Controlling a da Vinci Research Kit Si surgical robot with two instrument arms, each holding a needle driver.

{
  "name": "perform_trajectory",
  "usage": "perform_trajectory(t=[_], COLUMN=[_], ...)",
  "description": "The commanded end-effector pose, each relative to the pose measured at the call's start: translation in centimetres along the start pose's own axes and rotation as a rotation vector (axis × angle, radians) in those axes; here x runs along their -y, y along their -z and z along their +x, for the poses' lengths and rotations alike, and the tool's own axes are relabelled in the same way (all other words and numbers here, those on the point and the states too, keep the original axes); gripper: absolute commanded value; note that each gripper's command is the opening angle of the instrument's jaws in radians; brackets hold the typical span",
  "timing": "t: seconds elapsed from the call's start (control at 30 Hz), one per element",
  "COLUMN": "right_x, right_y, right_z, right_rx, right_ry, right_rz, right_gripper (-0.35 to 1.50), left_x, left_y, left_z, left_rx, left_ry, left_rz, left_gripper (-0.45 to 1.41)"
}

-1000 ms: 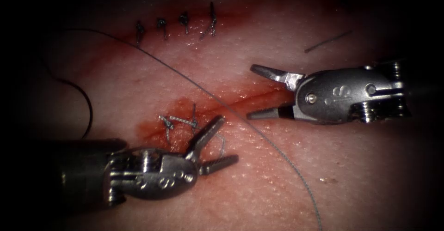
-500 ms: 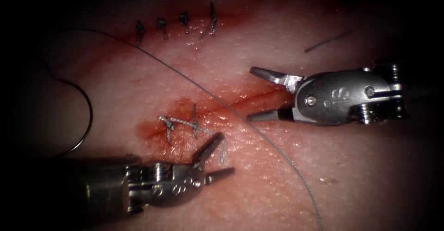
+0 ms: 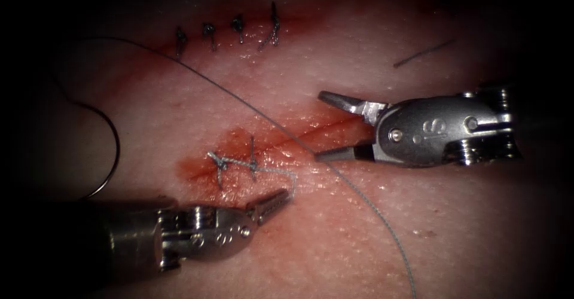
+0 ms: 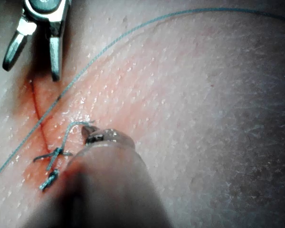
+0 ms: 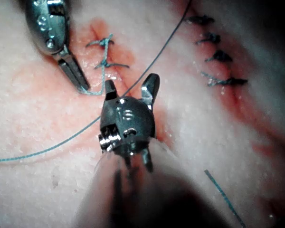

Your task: Wound Closure

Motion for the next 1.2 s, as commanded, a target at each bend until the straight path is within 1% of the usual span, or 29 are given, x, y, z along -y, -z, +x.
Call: perform_trajectory(t=[0.03, 0.13, 0.23, 0.43, 0.53, 0.6, 0.67, 0.73, 0.93, 1.1, 1.2], right_x=[0.07, 0.1, 0.14, 0.14, 0.14, 0.17, 0.19, 0.23, 0.38, 0.56, 0.67], right_y=[-0.09, -0.13, -0.21, -0.28, -0.29, -0.33, -0.37, -0.42, -0.64, -0.86, -1.01], right_z=[-0.04, -0.09, -0.15, -0.32, -0.36, -0.38, -0.4, -0.43, -0.42, -0.37, -0.36], right_rx=[-0.001, -0.028, -0.063, -0.086, -0.089, -0.111, -0.131, -0.174, -0.283, -0.324, -0.337], right_ry=[0.003, 0.009, 0.016, 0.013, 0.013, 0.023, 0.035, 0.05, 0.063, 0.072, 0.085], right_rz=[0.01, 0.054, 0.096, 0.133, 0.135, 0.165, 0.186, 0.201, 0.19, 0.167, 0.172], right_gripper=[1.13, 1.06, 1.06, 1.06, 1.06, 1.06, 1.06, 1.06, 1.06, 1.06, 1.06], left_x=[-0.06, 0.01, 0.1, 0.19, 0.22, 0.25, 0.27, 0.28, 0.28, 0.26, 0.25], left_y=[-0.03, 0.1, 0.24, 0.46, 0.53, 0.58, 0.61, 0.62, 0.63, 0.63, 0.63], left_z=[0.03, 0.08, 0.11, 0.17, 0.21, 0.23, 0.22, 0.2, 0.18, 0.18, 0.18], left_rx=[-0.001, -0.019, -0.026, -0.033, -0.04, -0.038, -0.037, -0.035, -0.029, -0.022, -0.019], left_ry=[-0.005, -0.001, 0.0, 0.006, 0.002, 0.002, 0.004, 0.005, 0.007, 0.009, 0.011], left_rz=[-0.008, -0.009, 0.005, 0.01, 0.013, 0.019, 0.021, 0.021, 0.025, 0.03, 0.033], left_gripper=[-0.45, -0.45, -0.45, -0.45, -0.45, -0.45, -0.45, -0.45, -0.45, -0.45, -0.45])
